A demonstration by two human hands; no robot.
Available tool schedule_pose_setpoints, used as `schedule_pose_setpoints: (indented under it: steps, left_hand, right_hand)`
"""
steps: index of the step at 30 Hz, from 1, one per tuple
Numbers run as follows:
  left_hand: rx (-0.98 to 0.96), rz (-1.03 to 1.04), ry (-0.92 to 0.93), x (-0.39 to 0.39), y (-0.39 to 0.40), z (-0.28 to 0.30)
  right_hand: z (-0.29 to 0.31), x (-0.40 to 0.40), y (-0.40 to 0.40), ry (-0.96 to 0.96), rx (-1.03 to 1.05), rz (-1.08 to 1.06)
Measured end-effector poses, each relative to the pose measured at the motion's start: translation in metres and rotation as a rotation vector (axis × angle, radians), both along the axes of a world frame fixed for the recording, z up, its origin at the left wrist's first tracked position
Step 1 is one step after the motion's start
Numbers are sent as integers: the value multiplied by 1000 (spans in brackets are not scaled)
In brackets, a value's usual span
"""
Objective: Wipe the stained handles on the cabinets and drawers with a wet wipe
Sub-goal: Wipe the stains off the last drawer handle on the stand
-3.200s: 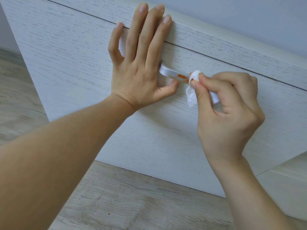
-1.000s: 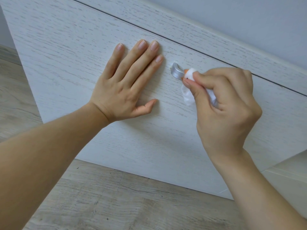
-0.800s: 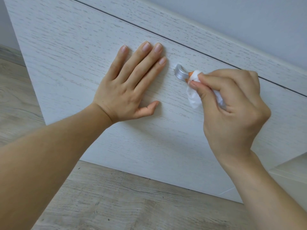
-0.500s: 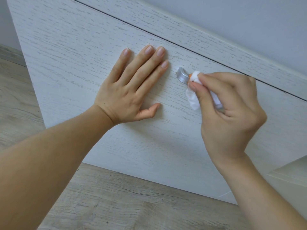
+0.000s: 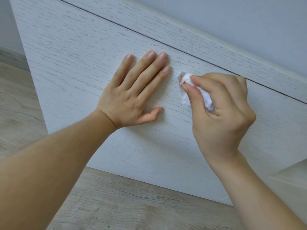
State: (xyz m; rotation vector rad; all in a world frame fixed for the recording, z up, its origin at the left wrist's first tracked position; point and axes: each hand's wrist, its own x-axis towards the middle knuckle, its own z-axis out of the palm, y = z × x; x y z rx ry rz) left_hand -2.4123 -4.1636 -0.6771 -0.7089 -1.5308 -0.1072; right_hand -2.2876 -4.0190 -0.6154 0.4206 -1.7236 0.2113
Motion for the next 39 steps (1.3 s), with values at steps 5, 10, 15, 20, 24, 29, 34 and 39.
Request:
schedule_pose_setpoints:
  steps: [5, 10, 15, 20, 24, 29, 34, 39]
  left_hand:
    - [-1, -4, -1, 1, 0, -1]
    - [1, -1, -1, 0, 0, -2]
    - [2, -3, 1, 0, 1, -2]
    - [3, -13, -1, 0, 0, -2]
    - [3, -16, -7, 0, 1, -2]
    - [4, -26, -11, 0, 0, -2]
    - [6, -24, -14, 0, 1, -1]
    - [6, -36, -23, 0, 2, -1]
  right_hand:
    - [10, 10, 2, -103, -126, -13]
    - [9, 17, -1, -92, -50, -13]
    - [10, 4, -3, -129, 32, -25]
    - [5, 0, 4, -70, 107, -61]
    - [2, -2, 6, -26, 181, -93]
    - [1, -1, 4, -11, 166, -110]
    - [2, 0, -4, -41, 99, -99]
    - [6, 4, -9, -60, 17, -77]
